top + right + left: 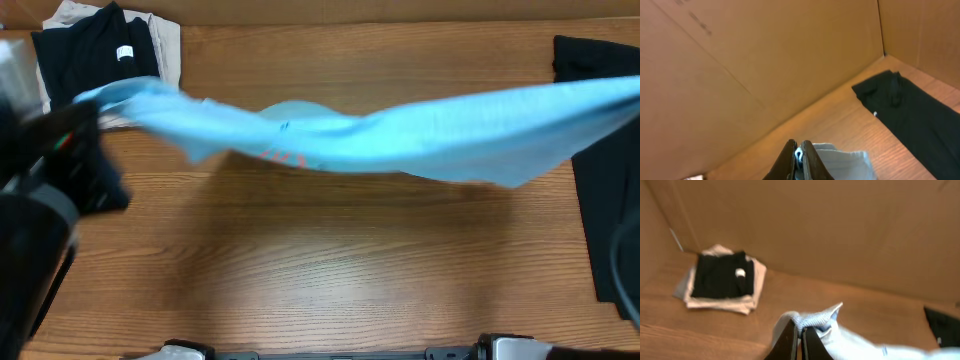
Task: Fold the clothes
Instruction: 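Lift the shirt high with both grippers and swing it forward, then lay the shirt flat on the table with both grippers, pulling back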
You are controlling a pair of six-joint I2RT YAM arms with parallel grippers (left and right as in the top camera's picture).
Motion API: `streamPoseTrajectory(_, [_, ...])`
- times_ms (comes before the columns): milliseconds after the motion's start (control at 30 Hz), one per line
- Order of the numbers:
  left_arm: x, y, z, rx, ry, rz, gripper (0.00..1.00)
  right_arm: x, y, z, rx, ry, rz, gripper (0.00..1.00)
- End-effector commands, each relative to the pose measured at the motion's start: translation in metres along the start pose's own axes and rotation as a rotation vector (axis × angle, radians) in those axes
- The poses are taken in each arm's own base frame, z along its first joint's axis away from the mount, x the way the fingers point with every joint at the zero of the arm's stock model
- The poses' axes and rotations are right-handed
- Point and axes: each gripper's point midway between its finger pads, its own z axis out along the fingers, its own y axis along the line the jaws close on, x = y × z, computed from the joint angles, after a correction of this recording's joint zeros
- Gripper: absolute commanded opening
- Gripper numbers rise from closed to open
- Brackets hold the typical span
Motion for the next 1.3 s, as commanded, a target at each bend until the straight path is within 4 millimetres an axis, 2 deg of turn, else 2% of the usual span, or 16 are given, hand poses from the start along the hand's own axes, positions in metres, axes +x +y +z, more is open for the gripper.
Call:
streamPoseTrajectory(0, [-0.008,0.018,-0.023,-0.061,-0.077,-0.044,0.04,-0.004,-0.001,-0.008,-0.008,-0.024,-0.011,0.04])
streamPoseTrajectory(100, [-0.006,0.016,-0.014,-0.069,-0.054,-0.037,0.04,0.000,0.003,0.003,-0.012,0.007,-0.016,0.04])
streamPoseTrajectory(167, [-0.003,0.014,0.003,-0.087,-0.015,-0.024,0.04,0.005,0.011,0.025,-0.021,0.052,-0.023,0.04])
streamPoseTrajectory(233, [0.001,0.010,0.033,-0.116,0.038,-0.006,0.04,0.011,0.024,0.055,-0.054,0.107,-0.055,0.04])
streamPoseTrajectory(300, [0.003,0.002,0.074,-0.136,0.085,0.008,0.04,0.017,0.041,0.090,-0.103,0.156,-0.085,0.04])
streamPoseTrajectory(433, [-0.014,-0.019,0.157,-0.136,0.053,0.039,0.04,0.026,0.079,0.167,-0.233,0.207,-0.135,0.04])
streamPoseTrajectory(567, [-0.046,-0.022,0.232,-0.133,-0.071,-0.004,0.04,0.027,0.105,0.219,-0.331,0.185,-0.167,0.04])
streamPoseTrajectory(633, [-0.066,-0.015,0.251,-0.122,-0.144,-0.031,0.04,0.014,0.111,0.225,-0.345,0.124,-0.167,0.04])
streamPoseTrajectory(700, [-0.086,-0.005,0.250,-0.116,-0.214,-0.054,0.04,-0.008,0.114,0.215,-0.366,0.048,-0.164,0.04])
streamPoseTrajectory(733, [-0.099,-0.001,0.242,-0.105,-0.255,-0.064,0.04,-0.021,0.114,0.205,-0.376,0.005,-0.161,0.04])
streamPoseTrajectory(800, [-0.128,0.003,0.214,-0.072,-0.356,-0.073,0.04,-0.050,0.110,0.177,-0.384,-0.092,-0.149,0.04])
streamPoseTrajectory(900, [-0.161,0.009,0.158,-0.051,-0.489,-0.081,0.04,-0.087,0.093,0.132,-0.371,-0.216,-0.123,0.04])
streamPoseTrajectory(1033, [-0.184,0.018,0.099,-0.050,-0.606,-0.067,0.04,-0.113,0.067,0.085,-0.328,-0.310,-0.119,0.04])
streamPoseTrajectory(1133, [-0.178,0.015,0.087,-0.007,-0.575,-0.022,0.04,-0.108,0.050,0.078,-0.289,-0.282,-0.111,0.04])
streamPoseTrajectory(1200, [-0.158,0.021,0.099,-0.028,-0.480,-0.023,0.05,-0.093,0.040,0.089,-0.255,-0.208,-0.098,0.04])
streamPoseTrajectory(1267, [-0.129,0.032,0.125,-0.073,-0.340,-0.029,0.04,-0.069,0.026,0.115,-0.204,-0.088,-0.076,0.04])
